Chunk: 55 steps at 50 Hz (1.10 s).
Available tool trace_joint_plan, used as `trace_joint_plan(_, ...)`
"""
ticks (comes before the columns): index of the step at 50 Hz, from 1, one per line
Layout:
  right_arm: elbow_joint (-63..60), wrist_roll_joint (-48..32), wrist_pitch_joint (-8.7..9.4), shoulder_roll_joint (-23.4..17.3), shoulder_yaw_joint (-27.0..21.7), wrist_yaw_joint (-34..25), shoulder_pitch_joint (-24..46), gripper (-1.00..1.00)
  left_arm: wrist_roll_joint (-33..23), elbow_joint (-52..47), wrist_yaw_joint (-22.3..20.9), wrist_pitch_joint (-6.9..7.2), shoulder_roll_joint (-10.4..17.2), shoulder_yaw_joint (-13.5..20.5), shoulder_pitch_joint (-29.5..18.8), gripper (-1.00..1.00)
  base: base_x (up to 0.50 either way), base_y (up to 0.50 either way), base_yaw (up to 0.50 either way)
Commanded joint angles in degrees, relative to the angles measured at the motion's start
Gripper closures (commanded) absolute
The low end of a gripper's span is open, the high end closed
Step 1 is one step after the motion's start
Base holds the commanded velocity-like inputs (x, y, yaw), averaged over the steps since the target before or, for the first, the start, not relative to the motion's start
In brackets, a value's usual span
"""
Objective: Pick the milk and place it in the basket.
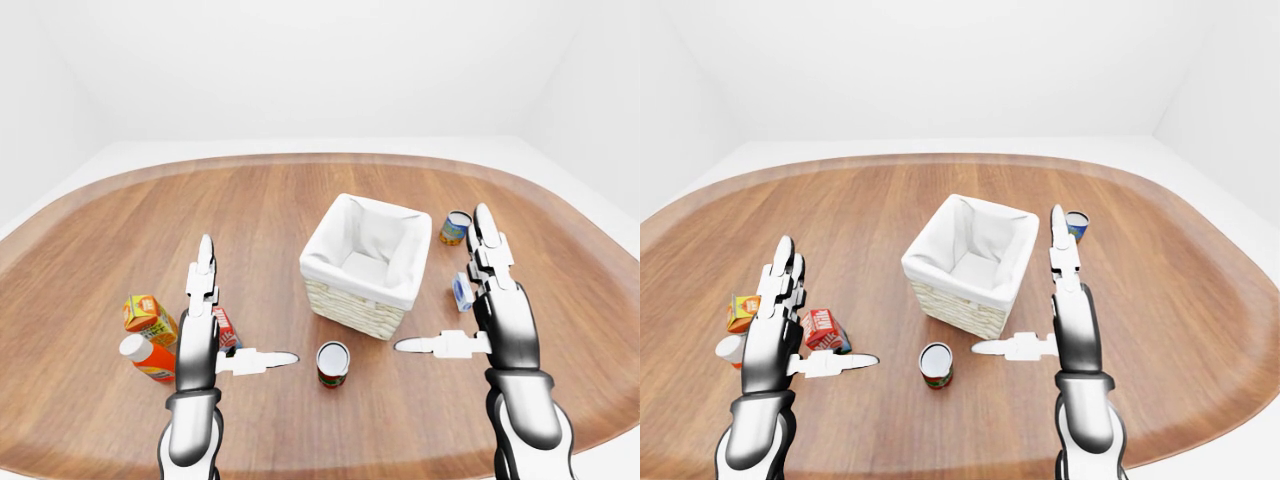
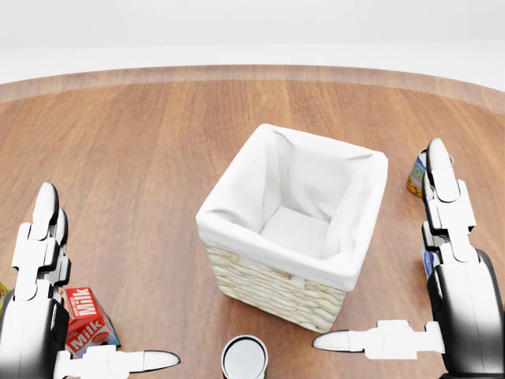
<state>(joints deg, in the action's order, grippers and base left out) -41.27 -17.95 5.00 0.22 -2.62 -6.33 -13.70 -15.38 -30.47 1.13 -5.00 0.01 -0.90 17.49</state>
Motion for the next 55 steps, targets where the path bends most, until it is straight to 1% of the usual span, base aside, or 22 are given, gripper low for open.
trace_joint_plan(1, 0.0, -0.3, -0.33, 0.0, 0.2, 0.2, -0.3, -1.0, 0.0, 0.2, 0.0, 0.0, 0.0, 0.1, -0.2, -1.0, 0.26, 0.0, 0.0)
trace_joint_plan(5, 0.3, -0.4, -0.49, 0.0, 0.2, 0.2, -0.2, -1.0, -0.1, 0.2, 0.0, 0.0, 0.0, 0.0, -0.1, -1.0, 0.04, 0.0, 0.0)
trace_joint_plan(6, 0.6, -0.4, -0.22, 0.0, 0.1, 0.1, 0.0, -1.0, 0.0, 0.2, 0.0, 0.0, 0.0, 0.0, -0.1, -1.0, 0.0, 0.0, 0.0)
trace_joint_plan(11, 0.2, -0.1, -0.14, 0.0, 0.0, 0.0, -0.1, -1.0, -0.1, 0.3, 0.1, 0.0, 0.0, 0.0, -0.1, -1.0, 0.0, 0.0, 0.0)
trace_joint_plan(13, 0.3, 0.0, -0.95, 0.0, 0.0, 0.2, -0.4, -1.0, -0.2, 0.7, 0.2, 0.0, 0.1, 0.1, -0.3, -1.0, 0.0, 0.0, 0.0)
trace_joint_plan(17, 0.4, 0.1, -1.12, 0.0, 0.0, 0.1, -0.3, -1.0, -0.4, 1.6, 0.3, 0.0, 0.1, 0.7, -1.3, -1.0, 0.0, 0.0, 0.0)
trace_joint_plan(19, 0.2, 0.1, -1.12, 0.1, 0.0, 0.1, -0.5, -1.0, 1.2, 1.8, -1.9, 0.0, 0.4, 0.6, -1.6, -1.0, 0.0, 0.0, 0.0)
trace_joint_plan(20, 0.1, 0.2, -1.07, 0.1, 0.0, 0.0, -0.5, -1.0, 0.1, 2.7, -1.6, 0.0, 0.5, 0.8, -2.1, -1.0, 0.0, 0.0, 0.0)
trace_joint_plan(23, 0.1, 0.3, -1.01, 0.1, 0.0, 0.0, -0.4, -1.0, -2.3, 4.6, 0.6, 0.0, 0.3, 2.0, -3.5, -1.0, 0.0, 0.0, 0.0)
trace_joint_plan(25, 0.1, 0.2, -1.04, 0.1, 0.2, 0.0, -0.6, -1.0, -1.2, 4.0, -0.7, 0.0, 0.8, 2.7, -3.2, -1.0, 0.0, 0.0, 0.0)
trace_joint_plan(28, 0.2, 0.2, -1.12, 0.1, 0.3, 0.0, -0.6, -1.0, -0.1, 3.1, -1.8, 0.0, 0.7, 4.3, -3.7, -1.0, 0.0, 0.0, 0.0)
trace_joint_plan(31, 0.3, 0.1, -1.19, 0.0, 0.4, 0.0, -0.5, -1.0, -0.4, 3.5, -1.5, 0.0, 0.5, 6.3, -4.7, -1.0, 0.0, 0.0, 0.0)
trace_joint_plan(33, 0.0, 0.0, -1.03, 0.0, 0.6, 0.0, -0.6, -1.0, 1.9, 3.3, -2.7, 0.0, 0.6, 7.8, -5.4, -1.0, 0.0, 0.0, 0.0)
trace_joint_plan(35, -0.1, 0.0, -1.16, 0.0, 0.7, -0.1, -0.8, -1.0, 1.7, 5.3, -1.8, 0.0, 0.7, 9.6, -6.9, -1.0, 0.0, 0.0, 0.0)
trace_joint_plan(39, 0.3, 0.1, -1.07, 0.0, 0.6, 0.0, -0.5, -1.0, 2.5, 6.2, -2.3, 0.0, 1.0, 10.6, -7.9, -1.0, 0.0, 0.0, 0.0)
trace_joint_plan(46, 0.2, 0.1, -0.92, -0.1, 0.7, 0.0, -0.5, -1.0, 2.7, 4.3, -2.7, 0.0, 0.8, 11.6, -7.5, -1.0, 0.0, 0.0, 0.0)
trace_joint_plan(55, -0.1, 0.1, -0.99, -0.1, 0.9, -0.1, -0.8, -1.0, 3.0, 6.6, -2.1, 0.0, 1.4, 12.7, -9.2, -1.0, 0.0, 0.0, 0.0)
